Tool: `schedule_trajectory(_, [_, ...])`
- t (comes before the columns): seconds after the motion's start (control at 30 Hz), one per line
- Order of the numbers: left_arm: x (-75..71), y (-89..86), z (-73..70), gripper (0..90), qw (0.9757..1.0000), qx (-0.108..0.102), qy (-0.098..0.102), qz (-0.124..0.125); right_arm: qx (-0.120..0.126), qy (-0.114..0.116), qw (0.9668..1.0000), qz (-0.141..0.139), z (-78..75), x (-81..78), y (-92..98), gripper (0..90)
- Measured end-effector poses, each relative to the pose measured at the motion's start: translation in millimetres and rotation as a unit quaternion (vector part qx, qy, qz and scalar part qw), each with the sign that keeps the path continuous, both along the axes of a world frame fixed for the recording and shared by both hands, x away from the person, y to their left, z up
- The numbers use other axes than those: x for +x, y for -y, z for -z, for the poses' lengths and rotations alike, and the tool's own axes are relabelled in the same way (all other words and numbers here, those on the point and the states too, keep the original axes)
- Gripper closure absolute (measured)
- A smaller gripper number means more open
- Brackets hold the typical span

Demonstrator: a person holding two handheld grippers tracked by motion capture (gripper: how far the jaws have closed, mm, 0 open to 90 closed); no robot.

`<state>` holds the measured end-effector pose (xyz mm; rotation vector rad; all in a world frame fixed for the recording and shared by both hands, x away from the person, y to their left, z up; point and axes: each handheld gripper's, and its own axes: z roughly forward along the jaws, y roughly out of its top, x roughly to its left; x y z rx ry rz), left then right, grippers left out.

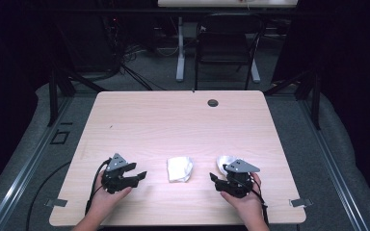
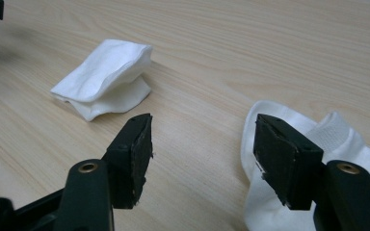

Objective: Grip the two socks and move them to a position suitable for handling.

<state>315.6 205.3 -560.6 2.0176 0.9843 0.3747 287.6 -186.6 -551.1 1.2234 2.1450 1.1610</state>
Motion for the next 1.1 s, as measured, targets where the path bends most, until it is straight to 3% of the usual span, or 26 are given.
schedule_trajectory(0.17, [-0.8, 6.5, 4.9, 42.9, 0.9999, 0.013, -0.005, 0.003, 0.014, -0.005, 0.9999, 0.003, 4.2, 2.0, 3.3, 43.5])
schedule_trajectory(0.27, [-0.9, 9.0, 5.3, 44.7, 1.0000, 0.004, -0.005, 0.005, 0.030, -0.023, 0.9993, 0.008, 5.6, 2.9, 6.1, 45.8])
schedule_trajectory(0.53, [-0.5, 16.2, 1.0, 45.0, 0.9999, -0.007, -0.001, 0.012, 0.014, -0.011, 0.9998, 0.008, 7.8, 3.6, 4.6, 50.4])
schedule_trajectory(0.77, [1.6, 30.5, -4.4, 44.8, 0.9997, -0.009, -0.002, 0.023, 0.012, -0.027, 0.9995, 0.006, 7.8, 4.1, 2.9, 51.8])
schedule_trajectory(0.87, [4.2, 39.5, -3.7, 45.5, 0.9993, -0.013, -0.014, 0.033, 0.019, -0.033, 0.9993, 0.009, 8.1, 4.1, 3.5, 53.1])
schedule_trajectory(1.0, [8.4, 52.7, -2.0, 47.9, 0.9989, 0.013, -0.017, 0.042, 0.025, -0.033, 0.9991, 0.011, 6.2, 2.8, 4.7, 53.3])
schedule_trajectory(1.1, [15.1, 66.2, -1.6, 51.5, 0.9987, 0.021, -0.018, 0.044, 0.029, -0.032, 0.9990, 0.010, 6.2, 3.1, 5.7, 53.4])
